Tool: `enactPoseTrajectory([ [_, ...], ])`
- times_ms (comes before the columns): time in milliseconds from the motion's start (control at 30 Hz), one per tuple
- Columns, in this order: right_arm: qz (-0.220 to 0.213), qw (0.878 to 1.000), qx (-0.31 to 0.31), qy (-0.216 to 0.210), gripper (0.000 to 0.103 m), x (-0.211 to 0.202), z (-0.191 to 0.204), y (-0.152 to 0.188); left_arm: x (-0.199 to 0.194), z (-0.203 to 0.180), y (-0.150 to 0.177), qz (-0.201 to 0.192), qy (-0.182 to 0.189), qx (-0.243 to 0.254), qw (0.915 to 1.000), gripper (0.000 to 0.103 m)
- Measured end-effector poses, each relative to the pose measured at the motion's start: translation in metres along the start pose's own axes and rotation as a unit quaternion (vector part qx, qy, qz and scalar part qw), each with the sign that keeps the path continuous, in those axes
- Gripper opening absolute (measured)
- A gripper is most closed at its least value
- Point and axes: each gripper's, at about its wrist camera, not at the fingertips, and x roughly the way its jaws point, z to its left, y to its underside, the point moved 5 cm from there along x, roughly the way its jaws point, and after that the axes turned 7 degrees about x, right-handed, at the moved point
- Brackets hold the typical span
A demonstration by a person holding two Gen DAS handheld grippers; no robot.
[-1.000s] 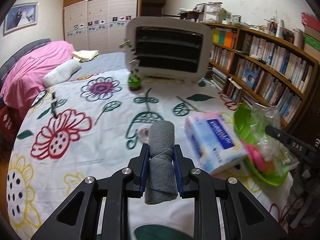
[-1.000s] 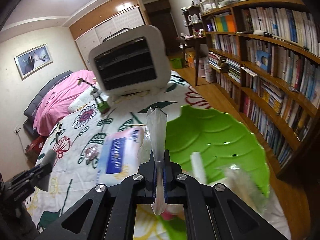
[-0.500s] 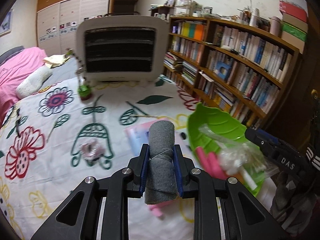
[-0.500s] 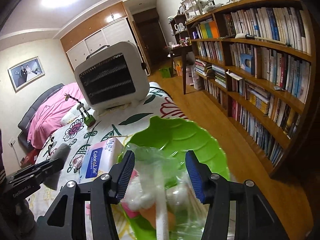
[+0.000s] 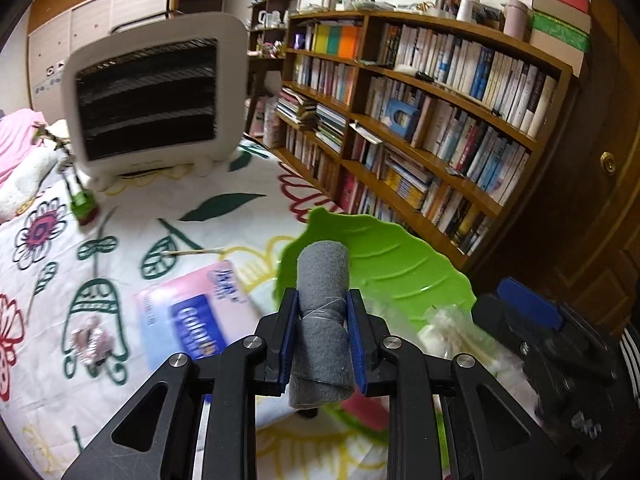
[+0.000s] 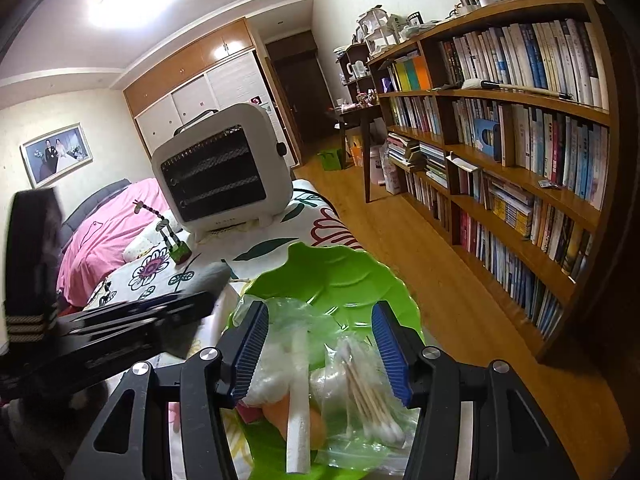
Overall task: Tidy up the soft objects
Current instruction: 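Release the clear bag into the tray with the right gripper while the left releases the grey roll, then grasp the clear-wrapped pink item with the left gripper while the right grasps the pink plastic toy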
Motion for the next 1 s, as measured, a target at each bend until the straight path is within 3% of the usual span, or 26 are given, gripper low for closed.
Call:
enactPoseTrajectory([
  [133,0.001,1.0,0.006,0.0,0.057,0.001,-0.005,0.0,0.018,-0.01,-0.002,0.019,0.014,0.013,0.9996,0.03],
  [267,0.002,1.0,0.014,0.001,0.058,0.0,-0.01,0.002,0.016,-0.005,0.001,0.02,0.013,0.011,0.9996,0.05],
  [667,0.006,1.0,0.002,-0.024,0.058,-0.008,0.012,0.013,-0.019,0.059,0.001,-0.014,-0.042,-0.046,0.998,0.058],
  [1000,0.046,0.995,-0.05,-0.075,0.058,-0.009,0.061,0.048,-0.044,0.109,0.021,-0.025,-0.085,-0.084,0.9925,0.062],
])
